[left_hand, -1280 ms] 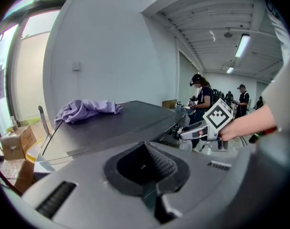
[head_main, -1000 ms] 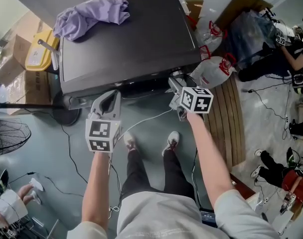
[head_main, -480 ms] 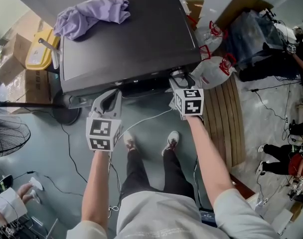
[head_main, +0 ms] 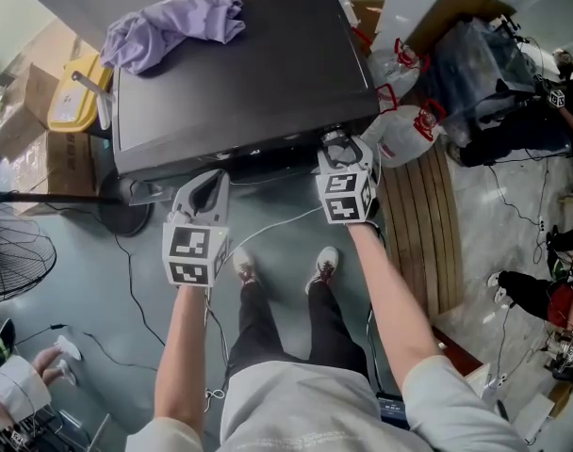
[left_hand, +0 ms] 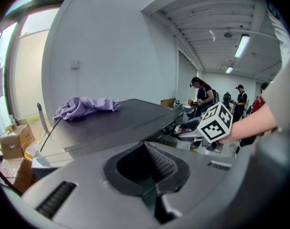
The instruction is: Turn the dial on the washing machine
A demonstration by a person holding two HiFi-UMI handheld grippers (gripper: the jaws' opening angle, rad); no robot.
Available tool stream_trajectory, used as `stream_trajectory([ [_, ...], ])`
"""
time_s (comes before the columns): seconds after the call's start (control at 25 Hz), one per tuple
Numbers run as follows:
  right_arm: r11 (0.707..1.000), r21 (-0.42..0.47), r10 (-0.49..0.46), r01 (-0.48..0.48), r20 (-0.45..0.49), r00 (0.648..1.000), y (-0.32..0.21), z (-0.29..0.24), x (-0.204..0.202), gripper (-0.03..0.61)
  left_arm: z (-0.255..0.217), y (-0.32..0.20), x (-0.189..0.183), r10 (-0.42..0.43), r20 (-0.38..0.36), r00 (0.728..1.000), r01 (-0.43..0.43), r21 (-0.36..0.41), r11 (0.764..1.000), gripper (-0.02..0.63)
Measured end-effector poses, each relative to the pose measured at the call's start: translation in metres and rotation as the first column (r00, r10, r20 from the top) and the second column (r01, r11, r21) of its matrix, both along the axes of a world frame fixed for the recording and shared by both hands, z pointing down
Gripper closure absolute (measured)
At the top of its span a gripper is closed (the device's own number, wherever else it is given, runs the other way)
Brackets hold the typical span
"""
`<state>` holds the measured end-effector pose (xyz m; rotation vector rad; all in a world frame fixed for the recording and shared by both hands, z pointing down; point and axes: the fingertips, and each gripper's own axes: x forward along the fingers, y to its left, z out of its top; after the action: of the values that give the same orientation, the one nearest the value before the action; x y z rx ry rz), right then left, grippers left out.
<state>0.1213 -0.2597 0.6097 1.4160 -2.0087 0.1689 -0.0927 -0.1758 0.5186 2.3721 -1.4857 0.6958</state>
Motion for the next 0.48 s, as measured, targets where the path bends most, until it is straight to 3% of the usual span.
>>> stream_trajectory([
  [0.28, 1.000, 0.017, -0.016, 0.017, -0.071, 0.997, 0.0009, 0.0001, 0.0003, 0.307, -0.0006, 0.0041, -0.0020, -0.004, 0.002, 1.000, 0.004, -0.001, 1.000, 0.598],
  [0.48, 0.995, 0.066, -0.061, 0.079, -0.243, 0.968, 0.0023, -0.0003, -0.0010, 0.314, -0.0006, 0.0076, -0.0042, -0.010, 0.002, 1.000, 0.010, -0.003, 1.000, 0.598],
])
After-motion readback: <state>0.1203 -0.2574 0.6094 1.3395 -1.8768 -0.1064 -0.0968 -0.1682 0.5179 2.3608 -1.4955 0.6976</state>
